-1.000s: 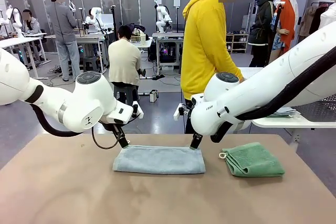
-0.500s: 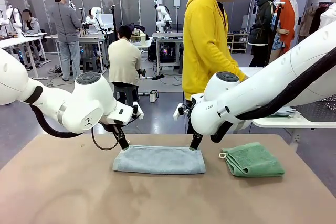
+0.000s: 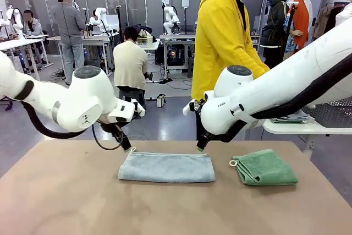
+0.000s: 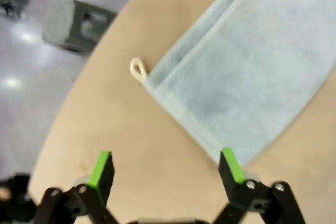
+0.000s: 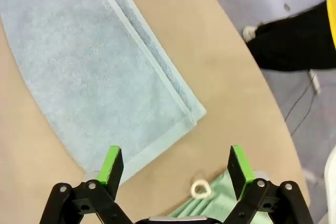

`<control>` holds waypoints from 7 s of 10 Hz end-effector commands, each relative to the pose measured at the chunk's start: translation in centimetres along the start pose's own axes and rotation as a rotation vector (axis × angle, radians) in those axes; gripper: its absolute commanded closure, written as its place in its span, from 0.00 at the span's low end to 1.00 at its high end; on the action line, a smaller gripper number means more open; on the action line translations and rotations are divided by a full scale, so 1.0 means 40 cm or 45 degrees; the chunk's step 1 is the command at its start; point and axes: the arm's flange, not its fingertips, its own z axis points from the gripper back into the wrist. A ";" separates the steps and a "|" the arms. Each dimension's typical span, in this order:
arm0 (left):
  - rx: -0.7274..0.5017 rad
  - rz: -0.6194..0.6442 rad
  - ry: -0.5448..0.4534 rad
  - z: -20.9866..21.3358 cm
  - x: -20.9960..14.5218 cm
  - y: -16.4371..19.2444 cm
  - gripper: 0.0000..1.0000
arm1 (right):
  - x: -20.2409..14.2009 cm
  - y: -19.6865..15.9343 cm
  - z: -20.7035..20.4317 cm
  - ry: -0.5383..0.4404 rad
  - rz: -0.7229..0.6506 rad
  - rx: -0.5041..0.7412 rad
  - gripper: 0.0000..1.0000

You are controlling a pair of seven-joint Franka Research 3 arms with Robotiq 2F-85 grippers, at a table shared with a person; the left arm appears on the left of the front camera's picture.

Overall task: Fold the towels and place them in the basket.
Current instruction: When a person lays out a Towel with hook on the table, fold it in half twice.

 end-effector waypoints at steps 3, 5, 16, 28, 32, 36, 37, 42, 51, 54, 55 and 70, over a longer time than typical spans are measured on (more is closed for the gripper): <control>0.014 0.371 0.137 0.116 -0.156 -0.081 0.00 | -0.026 0.067 0.031 0.126 -0.544 -0.055 0.00; 0.020 0.476 0.088 0.154 -0.231 -0.100 0.00 | -0.024 0.077 -0.004 0.140 -0.707 -0.095 0.00; -0.010 0.529 0.071 0.184 -0.299 -0.113 0.00 | -0.036 0.046 -0.117 0.305 -1.111 -0.004 0.00; -0.010 0.529 0.071 0.184 -0.299 -0.113 0.00 | -0.023 0.034 -0.222 0.379 -1.230 0.039 1.00; -0.010 0.529 0.071 0.184 -0.299 -0.113 0.00 | -0.024 0.025 -0.226 0.395 -1.252 0.057 1.00; -0.010 0.529 0.071 0.184 -0.299 -0.113 0.00 | -0.018 0.027 -0.191 0.377 -1.233 0.037 1.00; -0.010 0.529 0.071 0.184 -0.299 -0.113 0.00 | -0.016 0.025 -0.176 0.371 -1.230 0.030 1.00; -0.010 0.529 0.071 0.184 -0.299 -0.113 0.00 | -0.022 -0.023 -0.051 0.387 -1.141 -0.139 1.00; -0.010 0.529 0.071 0.184 -0.299 -0.113 0.00 | 0.140 0.101 0.043 0.275 -0.960 0.082 1.00; -0.010 0.529 0.071 0.184 -0.299 -0.113 0.00 | 0.216 0.147 0.008 0.231 -1.047 0.160 1.00; -0.010 0.529 0.071 0.184 -0.299 -0.113 0.00 | 0.240 0.173 -0.007 0.255 -1.055 0.212 1.00; -0.010 0.529 0.071 0.184 -0.299 -0.113 0.00 | 0.334 0.256 -0.115 0.122 -1.195 0.346 0.00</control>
